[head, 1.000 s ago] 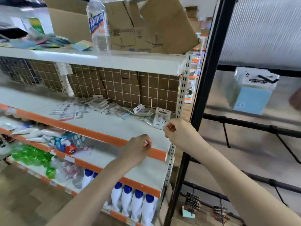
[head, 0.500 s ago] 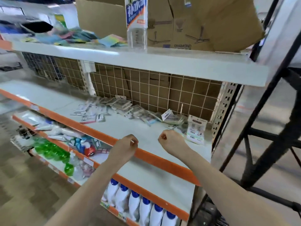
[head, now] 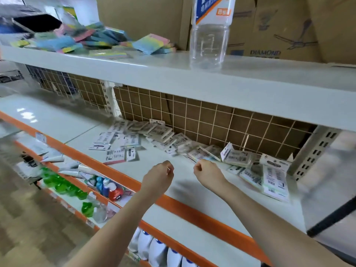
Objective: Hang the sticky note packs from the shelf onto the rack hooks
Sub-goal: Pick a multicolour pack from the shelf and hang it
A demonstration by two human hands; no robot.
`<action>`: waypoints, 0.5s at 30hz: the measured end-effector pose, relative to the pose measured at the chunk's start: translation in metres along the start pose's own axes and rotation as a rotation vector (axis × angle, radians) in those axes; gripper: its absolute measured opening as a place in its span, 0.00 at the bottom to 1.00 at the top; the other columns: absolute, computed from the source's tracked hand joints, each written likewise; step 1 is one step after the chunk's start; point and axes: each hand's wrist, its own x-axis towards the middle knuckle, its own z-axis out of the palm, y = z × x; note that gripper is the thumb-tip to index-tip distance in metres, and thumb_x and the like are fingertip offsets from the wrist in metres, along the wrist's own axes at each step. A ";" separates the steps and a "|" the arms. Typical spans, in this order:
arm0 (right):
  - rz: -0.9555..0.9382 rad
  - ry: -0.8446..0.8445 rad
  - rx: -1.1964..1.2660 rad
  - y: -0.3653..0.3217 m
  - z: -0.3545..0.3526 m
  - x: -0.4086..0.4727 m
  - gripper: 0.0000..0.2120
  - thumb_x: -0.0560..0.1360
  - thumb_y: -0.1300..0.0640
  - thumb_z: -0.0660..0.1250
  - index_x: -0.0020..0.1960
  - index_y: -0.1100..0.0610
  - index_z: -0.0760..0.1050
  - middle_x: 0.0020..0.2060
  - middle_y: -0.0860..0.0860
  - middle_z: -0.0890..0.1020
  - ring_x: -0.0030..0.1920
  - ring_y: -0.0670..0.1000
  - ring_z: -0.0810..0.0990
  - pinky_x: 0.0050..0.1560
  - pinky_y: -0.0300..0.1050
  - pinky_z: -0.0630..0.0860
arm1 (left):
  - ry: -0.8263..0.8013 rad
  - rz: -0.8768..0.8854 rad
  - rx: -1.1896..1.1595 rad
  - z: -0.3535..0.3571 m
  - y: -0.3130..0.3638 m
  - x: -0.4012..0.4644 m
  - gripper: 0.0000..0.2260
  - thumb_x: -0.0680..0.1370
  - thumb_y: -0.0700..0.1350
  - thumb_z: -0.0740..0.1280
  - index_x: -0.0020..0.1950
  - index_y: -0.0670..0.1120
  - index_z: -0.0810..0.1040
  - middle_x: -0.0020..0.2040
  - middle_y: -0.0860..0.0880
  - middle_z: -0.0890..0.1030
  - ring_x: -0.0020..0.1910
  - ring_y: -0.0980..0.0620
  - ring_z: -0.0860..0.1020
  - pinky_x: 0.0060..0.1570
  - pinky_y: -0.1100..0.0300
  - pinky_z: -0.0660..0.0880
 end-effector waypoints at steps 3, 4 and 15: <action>0.050 0.014 -0.054 -0.008 0.013 0.028 0.12 0.78 0.57 0.60 0.59 0.57 0.73 0.57 0.55 0.78 0.58 0.56 0.75 0.52 0.46 0.71 | -0.012 0.043 -0.002 -0.002 -0.015 0.037 0.11 0.79 0.43 0.58 0.59 0.49 0.74 0.57 0.49 0.79 0.56 0.47 0.76 0.52 0.55 0.73; 0.071 0.030 -0.096 -0.009 0.018 0.038 0.14 0.78 0.56 0.60 0.63 0.57 0.71 0.59 0.56 0.76 0.61 0.58 0.74 0.55 0.46 0.71 | -0.017 0.062 -0.006 -0.002 -0.020 0.049 0.12 0.79 0.43 0.58 0.60 0.49 0.74 0.57 0.48 0.79 0.57 0.47 0.76 0.53 0.53 0.73; 0.204 0.171 -0.368 0.001 0.065 0.082 0.27 0.77 0.45 0.62 0.72 0.55 0.64 0.70 0.55 0.66 0.73 0.56 0.60 0.63 0.52 0.70 | -0.141 0.337 0.131 0.004 -0.072 0.142 0.19 0.78 0.39 0.58 0.70 0.47 0.68 0.63 0.44 0.73 0.61 0.44 0.72 0.55 0.52 0.72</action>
